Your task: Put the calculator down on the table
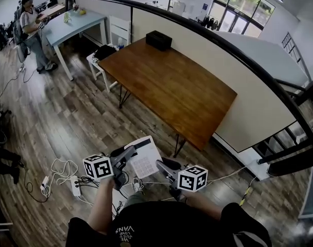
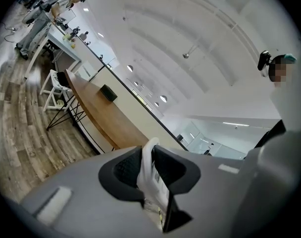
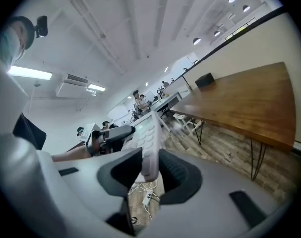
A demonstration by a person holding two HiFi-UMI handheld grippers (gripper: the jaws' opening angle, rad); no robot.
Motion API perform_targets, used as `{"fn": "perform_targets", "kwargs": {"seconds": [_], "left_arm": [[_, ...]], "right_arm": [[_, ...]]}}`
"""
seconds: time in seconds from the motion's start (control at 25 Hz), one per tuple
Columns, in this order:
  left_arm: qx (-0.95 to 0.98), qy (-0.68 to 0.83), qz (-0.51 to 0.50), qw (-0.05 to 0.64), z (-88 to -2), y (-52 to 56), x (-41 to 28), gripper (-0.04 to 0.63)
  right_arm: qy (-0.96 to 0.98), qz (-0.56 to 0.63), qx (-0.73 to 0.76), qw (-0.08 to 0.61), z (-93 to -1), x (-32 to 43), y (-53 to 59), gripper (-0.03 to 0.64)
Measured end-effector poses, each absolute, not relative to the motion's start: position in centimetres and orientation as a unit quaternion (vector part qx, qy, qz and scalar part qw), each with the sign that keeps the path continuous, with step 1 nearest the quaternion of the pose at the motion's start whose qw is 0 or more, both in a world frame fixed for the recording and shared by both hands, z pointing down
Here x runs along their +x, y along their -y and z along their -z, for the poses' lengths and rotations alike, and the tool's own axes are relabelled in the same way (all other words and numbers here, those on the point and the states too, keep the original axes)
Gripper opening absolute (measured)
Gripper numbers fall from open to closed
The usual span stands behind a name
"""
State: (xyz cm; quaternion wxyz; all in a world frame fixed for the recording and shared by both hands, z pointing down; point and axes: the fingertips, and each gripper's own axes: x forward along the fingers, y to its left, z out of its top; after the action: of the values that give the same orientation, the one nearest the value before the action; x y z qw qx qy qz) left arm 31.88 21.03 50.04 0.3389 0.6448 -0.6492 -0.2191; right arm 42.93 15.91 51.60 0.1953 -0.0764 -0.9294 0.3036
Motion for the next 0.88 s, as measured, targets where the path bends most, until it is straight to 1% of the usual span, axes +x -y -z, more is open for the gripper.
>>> {"fn": "perform_targets", "kwargs": {"seconds": [0.4, 0.6, 0.88], "left_arm": [[0.657, 0.644, 0.217, 0.327, -49.2, -21.4, 22.6, 0.083], [0.659, 0.643, 0.211, 0.328, -49.6, -21.8, 19.7, 0.081], [0.649, 0.644, 0.222, 0.340, -51.0, -21.7, 16.2, 0.081]], "right_arm": [[0.933, -0.304, -0.064, 0.183, -50.9, 33.7, -16.5, 0.103], [0.932, -0.311, -0.057, 0.179, -51.4, 30.9, -17.0, 0.103], [0.926, -0.318, -0.058, 0.196, -52.5, 27.4, -16.7, 0.103]]}}
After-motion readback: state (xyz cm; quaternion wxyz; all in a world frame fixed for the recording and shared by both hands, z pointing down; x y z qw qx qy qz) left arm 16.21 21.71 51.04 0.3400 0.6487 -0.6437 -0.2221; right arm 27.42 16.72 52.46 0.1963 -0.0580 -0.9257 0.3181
